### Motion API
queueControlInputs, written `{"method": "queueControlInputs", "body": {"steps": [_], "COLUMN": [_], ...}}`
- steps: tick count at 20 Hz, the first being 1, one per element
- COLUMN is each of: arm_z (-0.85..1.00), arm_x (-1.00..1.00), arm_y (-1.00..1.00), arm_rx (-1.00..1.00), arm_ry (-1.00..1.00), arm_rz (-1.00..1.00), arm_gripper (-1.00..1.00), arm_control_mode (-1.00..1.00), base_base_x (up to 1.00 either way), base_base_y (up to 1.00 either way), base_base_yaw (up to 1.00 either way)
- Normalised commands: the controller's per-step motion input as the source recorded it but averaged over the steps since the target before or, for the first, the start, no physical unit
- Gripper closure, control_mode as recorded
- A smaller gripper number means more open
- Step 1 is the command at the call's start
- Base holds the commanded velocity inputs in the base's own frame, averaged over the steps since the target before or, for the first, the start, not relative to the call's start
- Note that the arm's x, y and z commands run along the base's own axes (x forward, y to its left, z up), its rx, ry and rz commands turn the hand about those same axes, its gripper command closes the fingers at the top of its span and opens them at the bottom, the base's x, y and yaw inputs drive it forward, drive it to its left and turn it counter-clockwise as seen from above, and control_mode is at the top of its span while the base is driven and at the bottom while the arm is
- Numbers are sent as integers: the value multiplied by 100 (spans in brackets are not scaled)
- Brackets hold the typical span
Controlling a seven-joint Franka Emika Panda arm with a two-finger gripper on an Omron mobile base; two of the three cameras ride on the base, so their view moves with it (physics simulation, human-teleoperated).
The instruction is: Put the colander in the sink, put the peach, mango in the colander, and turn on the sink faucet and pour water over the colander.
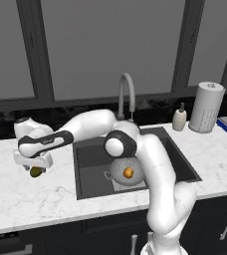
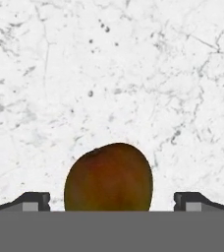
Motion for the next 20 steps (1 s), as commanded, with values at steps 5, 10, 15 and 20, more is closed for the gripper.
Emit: {"method": "queueControlInputs", "body": {"steps": [5, 10, 15, 20], "arm_z": [-29, -16, 0, 0], "arm_x": [0, 0, 0, -7], "arm_y": [2, 2, 0, -6], "arm_rx": [0, 0, 0, 0], "arm_ry": [3, 2, 0, -7], "arm_rz": [-2, -1, 0, 1], "arm_gripper": [-100, 100, 100, 100], "arm_control_mode": [-100, -100, -100, -100], "base_base_x": [0, 0, 0, 0], "base_base_y": [0, 0, 0, 0], "base_base_yaw": [0, 0, 0, 0]}}
